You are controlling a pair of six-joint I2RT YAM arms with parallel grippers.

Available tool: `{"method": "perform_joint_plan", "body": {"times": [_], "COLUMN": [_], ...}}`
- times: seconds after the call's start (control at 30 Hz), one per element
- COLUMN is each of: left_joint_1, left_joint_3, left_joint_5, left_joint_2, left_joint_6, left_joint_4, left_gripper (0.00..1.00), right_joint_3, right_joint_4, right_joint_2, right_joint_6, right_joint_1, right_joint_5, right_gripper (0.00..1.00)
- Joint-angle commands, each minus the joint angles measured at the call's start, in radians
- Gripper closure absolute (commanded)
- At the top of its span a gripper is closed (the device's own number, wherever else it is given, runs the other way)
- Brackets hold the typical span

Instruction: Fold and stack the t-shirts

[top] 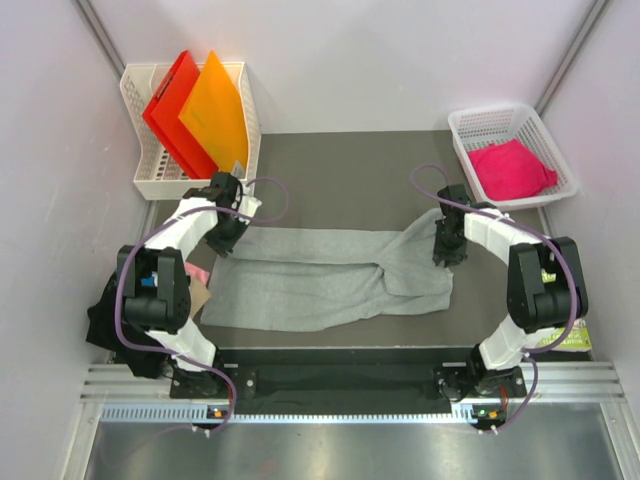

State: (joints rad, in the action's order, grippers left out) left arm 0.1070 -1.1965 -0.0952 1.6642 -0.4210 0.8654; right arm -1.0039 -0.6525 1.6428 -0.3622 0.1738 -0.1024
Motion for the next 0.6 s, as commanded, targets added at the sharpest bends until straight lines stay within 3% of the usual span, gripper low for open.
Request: {"method": "perform_joint_plan", "body": {"times": [0.0,0.57], "left_joint_1": [-0.006,-0.006], "left_joint_3": [-0.011,0.023], "left_joint_5": [-0.012,-0.017], "left_joint_2": [-0.044,-0.072], "left_joint_6": [-0.001,-0.009], "left_joint_4": [0.012,0.003], "left_gripper": [1.00,1.00], "right_joint_3": [-0.007,0.119], "right_joint_4": [-0.032,-0.073], "right_joint_2": [-0.066,-0.178], "right_joint_6": [-0.014,-0.049], "right_joint_1": [-0.005,-0.005], "right_joint_5": [-0.046,-0.031], "right_gripper": [0.73,0.72]}}
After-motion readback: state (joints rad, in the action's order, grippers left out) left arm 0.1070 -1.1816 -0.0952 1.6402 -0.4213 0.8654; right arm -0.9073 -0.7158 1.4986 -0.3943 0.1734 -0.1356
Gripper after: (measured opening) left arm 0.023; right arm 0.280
